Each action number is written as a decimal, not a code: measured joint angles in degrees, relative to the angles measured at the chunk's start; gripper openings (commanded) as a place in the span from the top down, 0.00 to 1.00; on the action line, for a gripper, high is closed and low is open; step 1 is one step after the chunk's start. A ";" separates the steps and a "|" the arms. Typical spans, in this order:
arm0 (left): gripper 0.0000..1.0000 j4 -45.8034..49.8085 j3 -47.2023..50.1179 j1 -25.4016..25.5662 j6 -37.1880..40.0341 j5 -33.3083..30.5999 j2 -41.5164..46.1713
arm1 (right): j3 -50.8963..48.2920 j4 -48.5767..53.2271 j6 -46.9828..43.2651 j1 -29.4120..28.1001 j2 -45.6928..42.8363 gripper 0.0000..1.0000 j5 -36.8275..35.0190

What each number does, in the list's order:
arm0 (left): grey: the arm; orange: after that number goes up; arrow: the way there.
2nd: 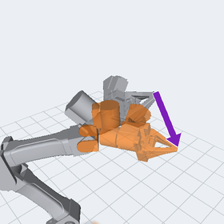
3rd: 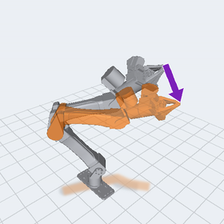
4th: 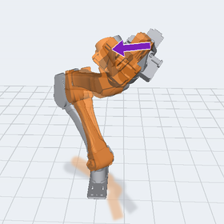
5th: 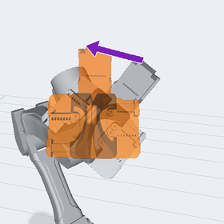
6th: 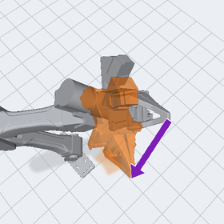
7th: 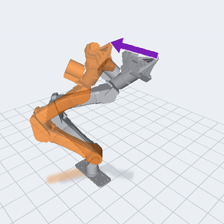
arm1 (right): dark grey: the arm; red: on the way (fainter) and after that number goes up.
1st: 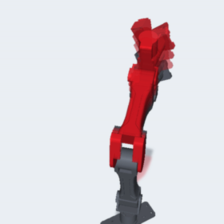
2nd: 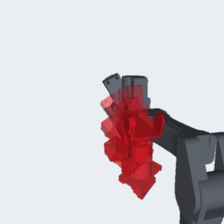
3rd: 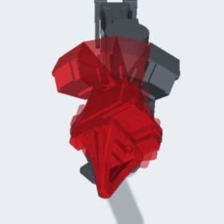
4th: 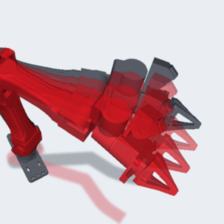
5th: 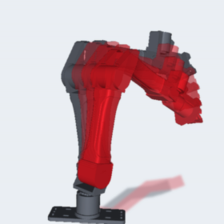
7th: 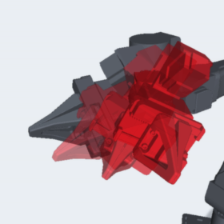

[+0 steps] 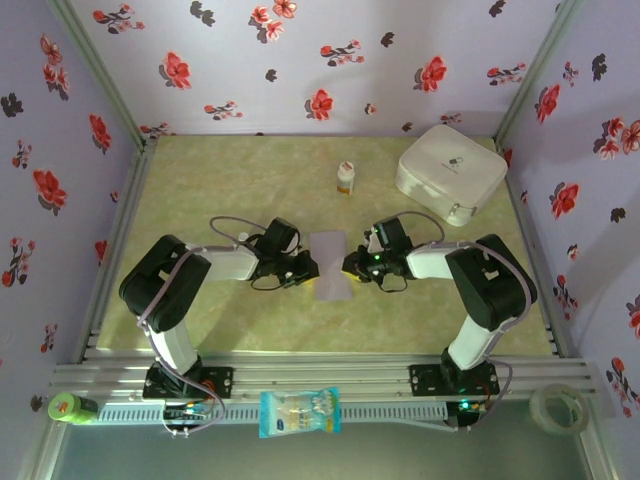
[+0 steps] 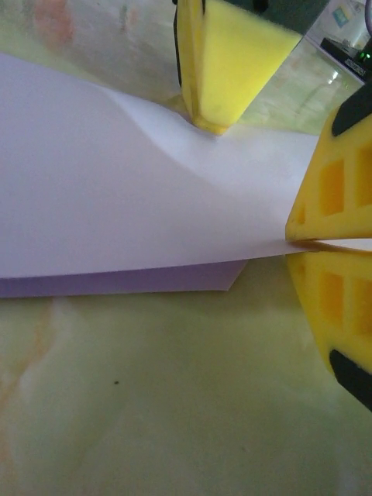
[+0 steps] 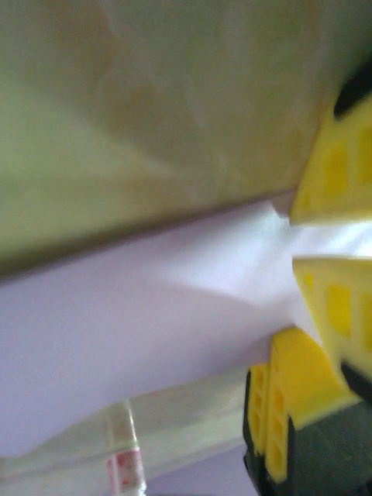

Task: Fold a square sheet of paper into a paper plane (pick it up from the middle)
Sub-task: Third fold the triangle at the center of the table.

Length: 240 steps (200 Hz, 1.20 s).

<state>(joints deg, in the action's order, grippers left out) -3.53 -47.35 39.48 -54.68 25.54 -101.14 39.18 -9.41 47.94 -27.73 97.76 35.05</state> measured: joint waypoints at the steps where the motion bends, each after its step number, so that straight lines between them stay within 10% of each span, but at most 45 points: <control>1: 0.93 0.00 0.04 0.00 -0.28 0.02 0.11 | -0.02 0.00 0.24 0.00 -0.09 0.67 0.04; 80: 0.96 -4.11 5.18 -0.11 -9.29 0.13 6.84 | -2.43 7.06 -9.33 -2.08 -19.34 0.53 -4.63; 138: 0.96 -4.52 5.29 -0.13 -12.72 0.92 7.39 | -11.69 3.30 -26.43 -25.62 -29.68 0.46 -27.69; 240: 0.96 -4.42 5.92 -0.13 -13.16 1.11 8.24 | -11.69 -7.34 -54.05 -43.87 -16.55 0.43 -59.47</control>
<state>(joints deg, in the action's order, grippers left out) -7.94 -41.43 39.35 -67.83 26.65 -92.90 27.49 -16.75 -6.11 -71.59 81.21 -24.43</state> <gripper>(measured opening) 0.048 0.585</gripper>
